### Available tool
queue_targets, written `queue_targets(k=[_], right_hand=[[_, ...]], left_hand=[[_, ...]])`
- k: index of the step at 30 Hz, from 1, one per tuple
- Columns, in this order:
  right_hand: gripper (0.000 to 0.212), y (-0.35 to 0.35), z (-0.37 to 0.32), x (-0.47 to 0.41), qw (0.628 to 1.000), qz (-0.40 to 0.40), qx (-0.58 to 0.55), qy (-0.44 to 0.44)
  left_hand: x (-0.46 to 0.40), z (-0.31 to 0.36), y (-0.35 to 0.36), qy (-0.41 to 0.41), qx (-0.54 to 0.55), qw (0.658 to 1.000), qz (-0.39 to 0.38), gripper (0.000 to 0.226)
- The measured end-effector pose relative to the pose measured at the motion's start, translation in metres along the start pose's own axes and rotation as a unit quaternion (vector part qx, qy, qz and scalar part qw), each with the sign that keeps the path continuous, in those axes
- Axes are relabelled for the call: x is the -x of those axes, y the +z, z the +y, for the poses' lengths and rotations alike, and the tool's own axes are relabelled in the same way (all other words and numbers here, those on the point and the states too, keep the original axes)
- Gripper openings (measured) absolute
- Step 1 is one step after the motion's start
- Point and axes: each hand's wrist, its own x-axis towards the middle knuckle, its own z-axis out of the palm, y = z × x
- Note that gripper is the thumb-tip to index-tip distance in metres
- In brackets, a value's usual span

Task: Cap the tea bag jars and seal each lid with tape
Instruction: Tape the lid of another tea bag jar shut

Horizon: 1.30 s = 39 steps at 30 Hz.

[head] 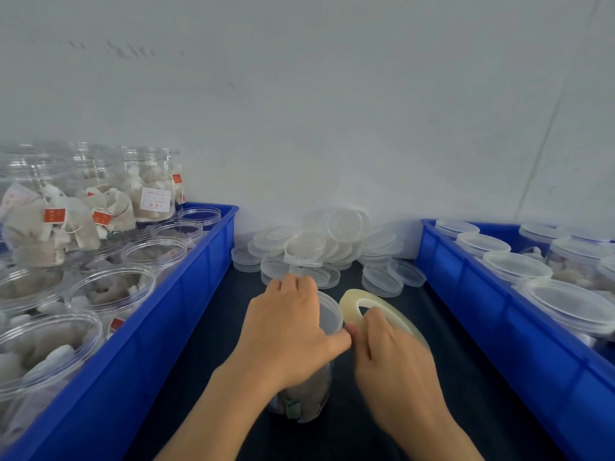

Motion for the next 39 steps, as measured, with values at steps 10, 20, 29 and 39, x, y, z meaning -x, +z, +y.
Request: queue_targets(k=[10,20,29,39], right_hand=[[0.024,0.005,-0.001,-0.013,1.0,0.022,0.014,-0.017],[0.027,0.008,0.002,-0.025,0.998,0.022,0.051,-0.015],[0.026,0.013,0.004,-0.032,0.998,0.023,0.049,0.013],[0.024,0.013,0.005,-0.038,0.998,0.01,0.051,0.031]], left_hand=[[-0.002,-0.003,0.003,0.02,-0.012,1.0,0.009,0.057],[-0.004,-0.004,0.003,0.026,-0.035,0.999,-0.006,0.055],[-0.007,-0.002,0.003,0.022,-0.044,0.998,-0.028,0.056],[-0.008,-0.003,0.004,0.021,-0.039,0.998,-0.035,0.059]])
